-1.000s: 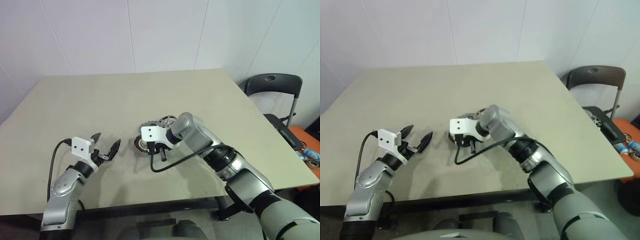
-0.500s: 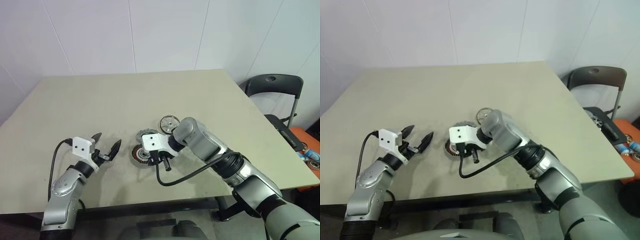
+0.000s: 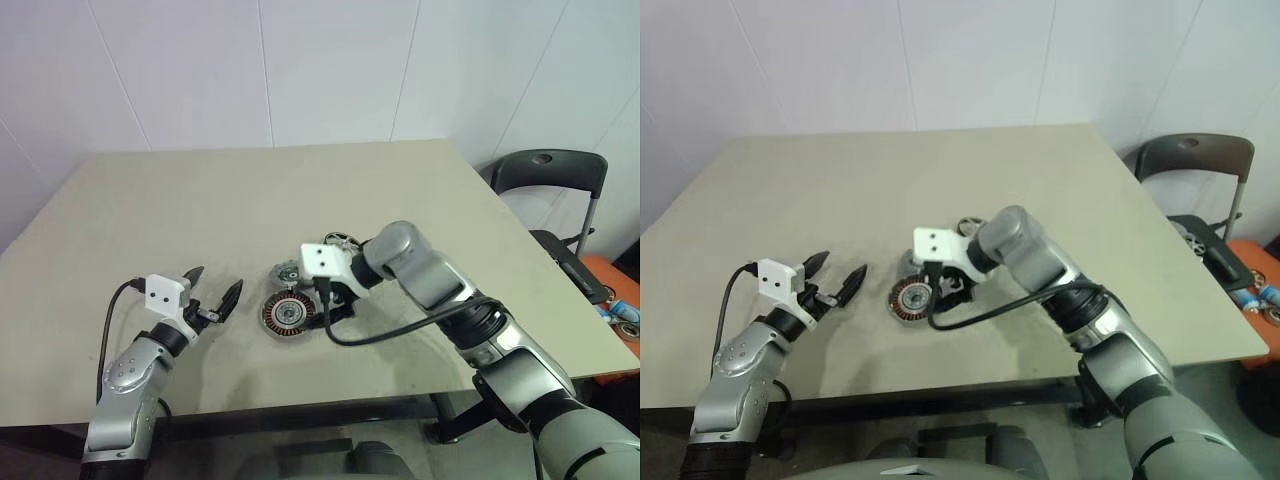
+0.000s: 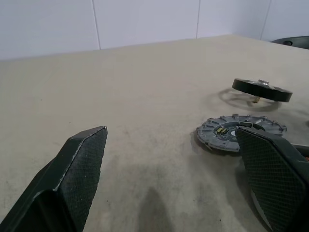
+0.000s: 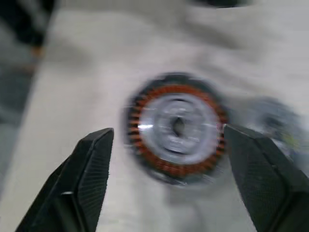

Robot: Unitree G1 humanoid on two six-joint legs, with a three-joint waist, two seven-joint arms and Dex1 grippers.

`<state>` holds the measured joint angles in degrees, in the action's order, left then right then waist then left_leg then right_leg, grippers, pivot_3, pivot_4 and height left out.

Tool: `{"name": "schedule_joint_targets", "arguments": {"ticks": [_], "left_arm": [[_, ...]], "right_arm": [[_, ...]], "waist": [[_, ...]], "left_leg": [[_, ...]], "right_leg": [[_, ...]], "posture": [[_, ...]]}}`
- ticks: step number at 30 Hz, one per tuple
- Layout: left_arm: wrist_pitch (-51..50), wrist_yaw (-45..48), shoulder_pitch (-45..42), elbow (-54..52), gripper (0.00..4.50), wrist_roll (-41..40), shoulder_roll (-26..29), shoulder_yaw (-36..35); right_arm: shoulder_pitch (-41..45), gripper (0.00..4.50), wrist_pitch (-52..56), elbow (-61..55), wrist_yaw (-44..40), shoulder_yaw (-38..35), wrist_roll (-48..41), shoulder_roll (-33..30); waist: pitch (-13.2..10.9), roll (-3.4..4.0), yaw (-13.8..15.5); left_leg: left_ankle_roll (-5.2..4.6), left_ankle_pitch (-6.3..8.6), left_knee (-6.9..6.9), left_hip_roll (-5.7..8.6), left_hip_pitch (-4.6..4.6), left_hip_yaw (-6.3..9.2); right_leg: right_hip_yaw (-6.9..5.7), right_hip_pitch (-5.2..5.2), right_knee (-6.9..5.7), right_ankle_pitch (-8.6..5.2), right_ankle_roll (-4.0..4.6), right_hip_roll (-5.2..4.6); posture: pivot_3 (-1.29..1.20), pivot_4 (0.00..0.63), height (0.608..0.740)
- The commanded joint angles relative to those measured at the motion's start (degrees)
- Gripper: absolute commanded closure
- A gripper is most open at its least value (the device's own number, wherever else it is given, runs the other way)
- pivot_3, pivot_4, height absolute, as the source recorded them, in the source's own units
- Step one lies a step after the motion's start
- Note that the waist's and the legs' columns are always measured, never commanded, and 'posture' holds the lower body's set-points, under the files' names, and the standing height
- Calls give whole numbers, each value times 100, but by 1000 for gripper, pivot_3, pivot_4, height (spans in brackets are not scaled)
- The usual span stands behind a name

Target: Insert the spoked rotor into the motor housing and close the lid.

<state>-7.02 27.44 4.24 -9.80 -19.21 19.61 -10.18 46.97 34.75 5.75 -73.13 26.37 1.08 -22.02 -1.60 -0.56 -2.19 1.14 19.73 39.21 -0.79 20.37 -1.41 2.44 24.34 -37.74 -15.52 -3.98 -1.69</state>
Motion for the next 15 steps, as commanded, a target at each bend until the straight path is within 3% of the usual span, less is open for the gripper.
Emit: {"name": "schedule_joint_targets", "arguments": {"ticks": [1, 10, 15], "left_arm": [[68, 24, -64, -139, 0, -9, 6, 7], [63, 99, -55, -118, 0, 15, 68, 24], [-22, 239, -45, -130, 0, -48, 123, 67]], "right_arm": [[-400, 919, -548, 130, 433, -670, -284, -169], [-1163, 919, -1985, 1221, 907, -1712, -721, -542], [-1153, 919, -2053, 1895, 1110, -1881, -737, -534]], "waist": [[2, -3, 11], [1, -2, 6], [1, -2, -23]], "left_leg": [[0, 0, 0, 0, 1, 0], [-1, 0, 1, 0, -5, -5], [-2, -1, 1, -1, -11, -10]], "right_leg": [[0, 0, 0, 0, 0, 0], [5, -6, -2, 0, -1, 8], [11, -10, -6, 0, -1, 11]], "posture": [[0, 0, 740], [0, 0, 740], [0, 0, 740]]}}
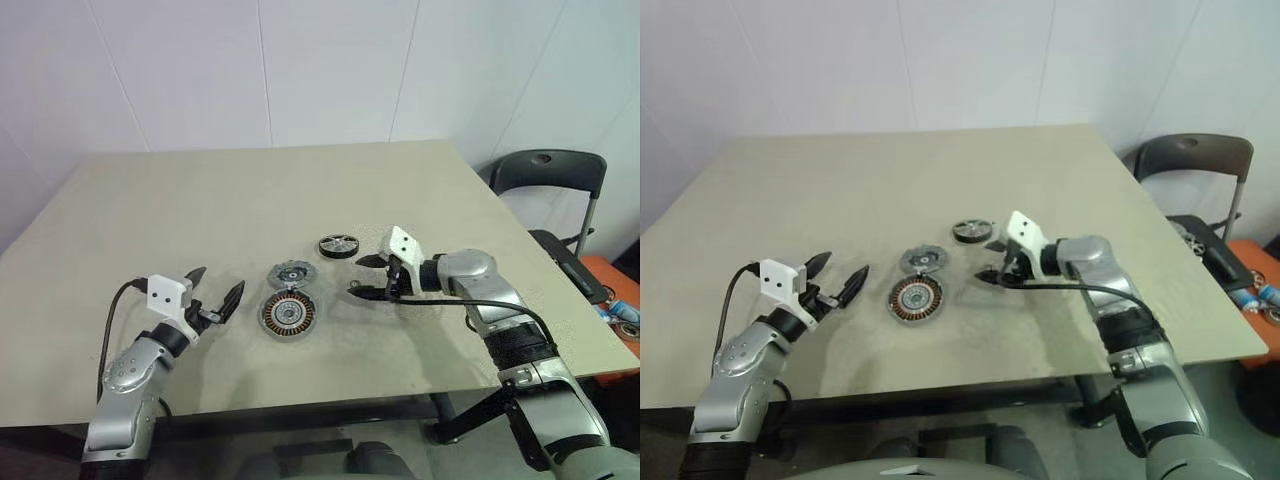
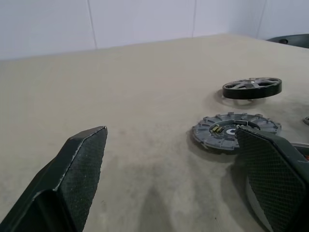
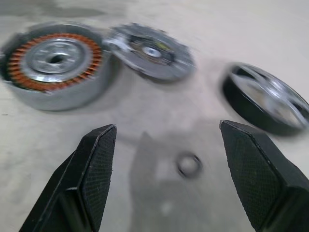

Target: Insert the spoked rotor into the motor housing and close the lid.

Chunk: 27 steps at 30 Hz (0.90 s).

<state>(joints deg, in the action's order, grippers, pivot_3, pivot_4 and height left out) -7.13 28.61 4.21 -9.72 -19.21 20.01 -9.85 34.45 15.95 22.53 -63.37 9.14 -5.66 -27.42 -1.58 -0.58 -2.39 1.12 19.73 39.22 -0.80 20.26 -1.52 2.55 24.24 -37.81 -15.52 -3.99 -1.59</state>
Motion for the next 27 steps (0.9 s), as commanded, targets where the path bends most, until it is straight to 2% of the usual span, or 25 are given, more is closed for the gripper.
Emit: {"name": "schedule_joint_targets", "arguments": {"ticks": [1, 8, 18, 27], "left_arm": [[-35, 192, -26, -157, 0, -71, 102, 64], [-274, 724, 257, -430, 0, -446, 239, 58], [-328, 1446, 908, -625, 0, -497, 688, 251], [-299, 1659, 1033, -683, 0, -443, 777, 279]], "right_arm": [[83, 919, -270, 310, 208, -137, -10, 31], [37, 919, -490, 581, 463, -33, 35, 346], [138, 919, -775, 1076, 652, 78, 213, 548], [240, 919, -986, 1511, 772, 64, 338, 626]], "waist": [[0, 0, -2], [0, 1, -6], [-1, 2, -4], [-1, 2, -11]], "left_leg": [[0, 0, 0, 0, -1, -1], [0, 0, 1, -3, -4, -3], [0, 0, 3, -3, -6, -3], [0, 0, 3, -3, -8, -6]], "right_leg": [[1, 0, -2, 0, 0, 1], [5, 0, -7, 0, 0, 2], [6, -1, -9, 0, 0, 0], [7, -1, -11, -1, 0, 1]], "posture": [[0, 0, 740], [0, 0, 740], [0, 0, 740], [0, 0, 740]]}}
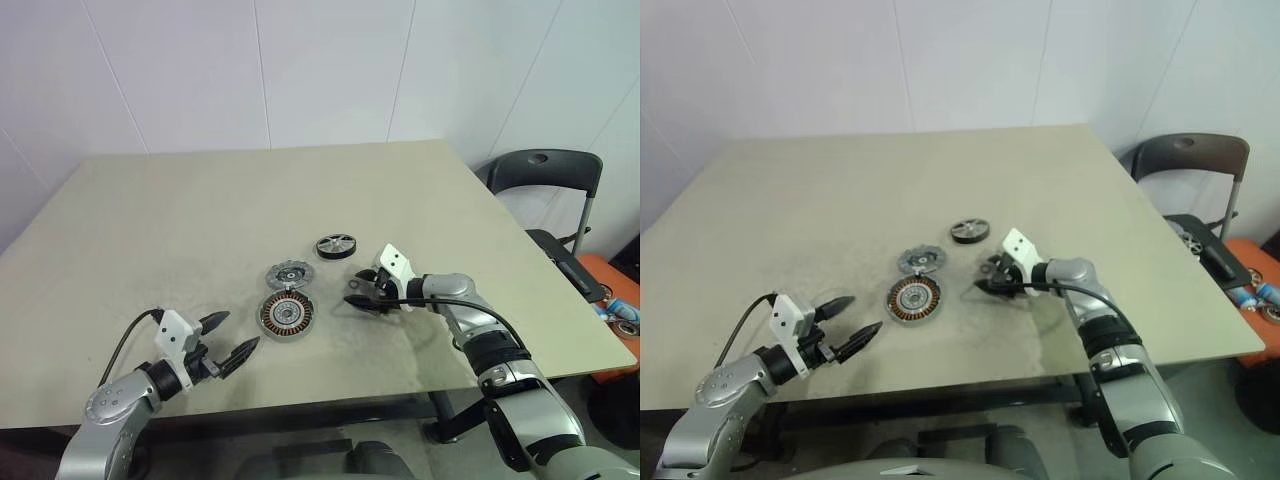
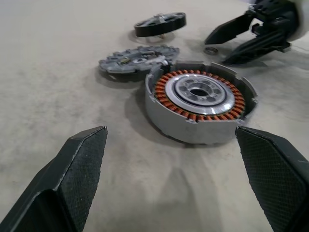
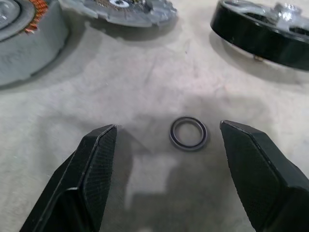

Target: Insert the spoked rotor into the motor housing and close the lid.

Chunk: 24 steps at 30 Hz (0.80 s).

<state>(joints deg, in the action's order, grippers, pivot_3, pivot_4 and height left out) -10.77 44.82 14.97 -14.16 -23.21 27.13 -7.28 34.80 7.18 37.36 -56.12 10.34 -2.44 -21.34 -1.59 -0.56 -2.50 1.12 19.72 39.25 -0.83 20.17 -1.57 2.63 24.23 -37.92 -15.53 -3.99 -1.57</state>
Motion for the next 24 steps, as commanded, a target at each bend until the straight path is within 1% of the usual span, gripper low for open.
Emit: {"name": "schedule_joint_targets", "arguments": {"ticks": [1, 4, 7, 11, 14, 17, 18, 22, 24], "left_arm": [[74, 42, -41, -241, 0, -33, 60, 18], [86, 66, -32, -243, 0, -32, 60, 8], [120, 22, -9, -267, 0, -62, 15, -55], [133, -23, 72, -342, 0, -131, -59, -107], [208, -28, 103, -319, 0, -64, -62, -91], [243, -13, 84, -293, 0, -62, -44, -93], [265, 14, 90, -279, 0, -60, -30, -89], [343, 108, 99, -193, 0, -48, 8, -88], [377, 154, 91, -149, 0, -43, 21, -76]], "right_arm": [[217, 919, -110, 69, 50, -56, 18, 29], [248, 919, -105, 177, 70, -50, 31, 56], [264, 1462, -100, 245, 83, -42, 43, 76], [266, 2791, -30, 290, 97, -62, 29, 99], [251, 3819, -26, 308, 78, -51, 36, 108], [244, 3846, 34, 255, -37, -38, -4, 99], [246, 3846, 106, 77, -134, -47, -69, 78], [227, 3846, 579, -835, -594, -17, -343, 16], [192, 3846, 977, -1490, -861, 91, -501, 0]], "waist": [[0, 0, 0], [0, 0, 0], [0, 0, -1], [0, 0, -1], [-4, 5, 0], [-4, 5, -2], [-4, 5, -3], [-8, 12, -9], [-9, 13, -5]], "left_leg": [[0, 0, 0, 0, -1, 0], [0, 0, 0, 0, -4, -1], [0, 0, 0, 0, -12, -1], [0, 0, 0, 0, -30, -2], [-1, 1, -3, -1, -75, -2], [-1, 0, -1, -1, -88, -1], [-1, 0, -1, -1, -90, -1], [-1, 0, -2, -3, -79, -1], [-1, 1, -4, -5, -79, -1]], "right_leg": [[0, 0, -1, 0, 0, 0], [1, -2, -3, 0, 0, 0], [2, -10, -4, 0, 0, 0], [3, -29, -4, 0, 0, -1], [3, -75, 3, -2, 0, 0], [2, -91, 3, -2, 0, 1], [2, -93, 4, -2, -1, 2], [2, -80, 4, -2, -1, 6], [2, -80, 7, -2, -1, 7]], "posture": [[0, 0, 740], [0, 0, 740], [0, 0, 740], [0, 0, 740], [0, 0, 740], [0, 0, 740], [0, 0, 740], [0, 0, 740], [0, 0, 740]]}}
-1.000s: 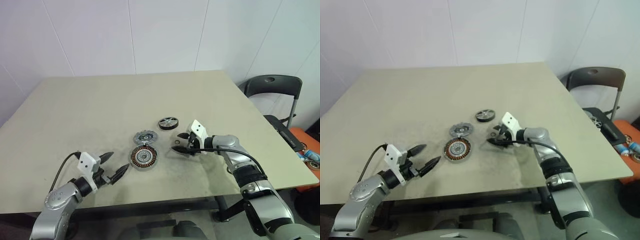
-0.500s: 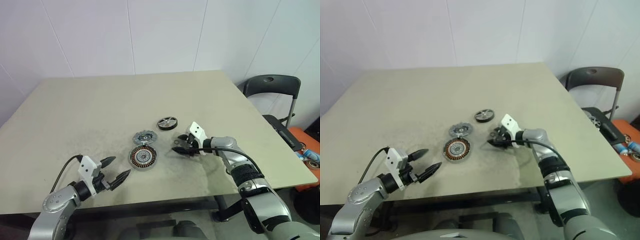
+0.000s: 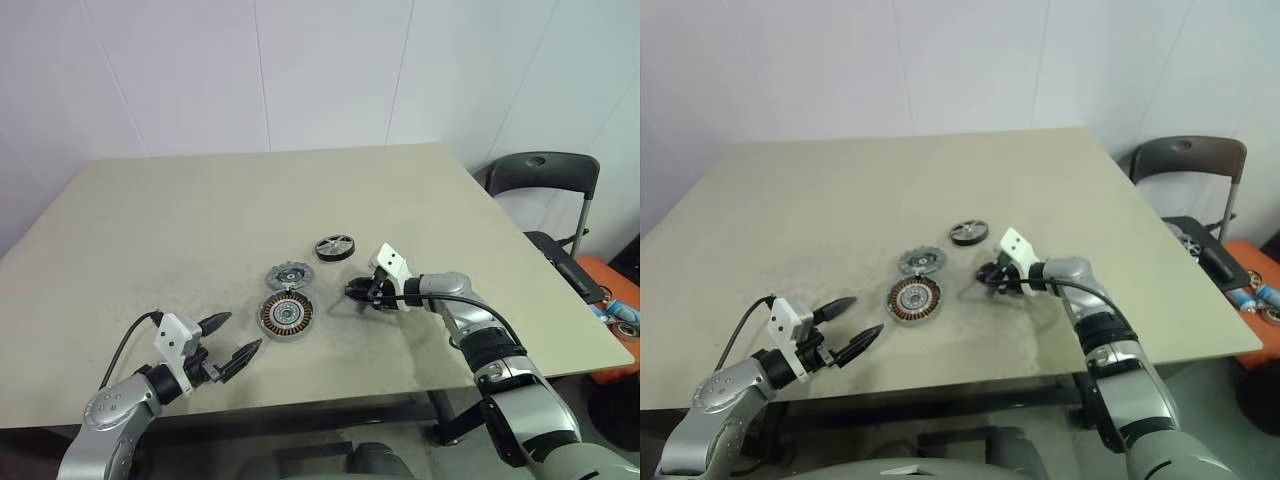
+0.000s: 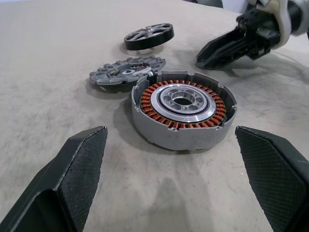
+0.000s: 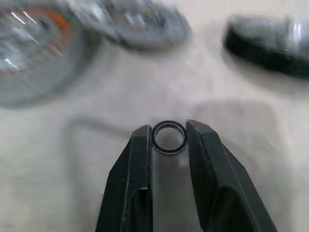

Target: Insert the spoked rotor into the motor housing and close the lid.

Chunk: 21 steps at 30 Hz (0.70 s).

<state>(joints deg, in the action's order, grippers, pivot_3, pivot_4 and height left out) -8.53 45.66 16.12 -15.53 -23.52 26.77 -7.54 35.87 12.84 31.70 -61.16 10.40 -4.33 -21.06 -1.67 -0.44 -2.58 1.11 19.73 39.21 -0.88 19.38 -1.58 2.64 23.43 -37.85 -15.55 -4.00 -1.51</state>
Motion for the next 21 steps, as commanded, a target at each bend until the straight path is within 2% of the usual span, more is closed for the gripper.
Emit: {"name": "schedule_joint_targets", "arguments": {"ticks": [1, 5, 10, 21], "left_arm": [[169, 88, -30, 11, 0, -11, 63, -46], [261, 156, -36, 46, 0, 31, 73, 6], [293, 193, 19, 6, 0, 14, 61, -20], [291, 204, 79, -62, 0, 17, 37, 52]], "right_arm": [[71, 3846, 553, -1131, -418, 120, -356, -33], [160, 3846, 1381, -1933, -525, 419, -491, 38], [320, 3846, 1869, -2299, -436, 736, -511, 241], [465, 3846, 1868, -1853, -68, 1126, -372, 782]], "waist": [[-1, 1, 4], [0, 0, 10], [-1, 1, 12], [-1, 0, 5]], "left_leg": [[0, 0, -1, 0, 0, 0], [0, 0, 0, -1, -1, 1], [0, 0, 0, -1, 0, 1], [0, 0, -1, -1, 1, 3]], "right_leg": [[0, 0, 1, 0, 0, 0], [-2, -2, 1, 0, 0, -2], [-3, 0, 2, 0, 0, -3], [-5, 1, 5, 0, 0, -3]], "posture": [[0, 0, 740], [0, 0, 740], [0, 0, 740], [0, 0, 740]]}}
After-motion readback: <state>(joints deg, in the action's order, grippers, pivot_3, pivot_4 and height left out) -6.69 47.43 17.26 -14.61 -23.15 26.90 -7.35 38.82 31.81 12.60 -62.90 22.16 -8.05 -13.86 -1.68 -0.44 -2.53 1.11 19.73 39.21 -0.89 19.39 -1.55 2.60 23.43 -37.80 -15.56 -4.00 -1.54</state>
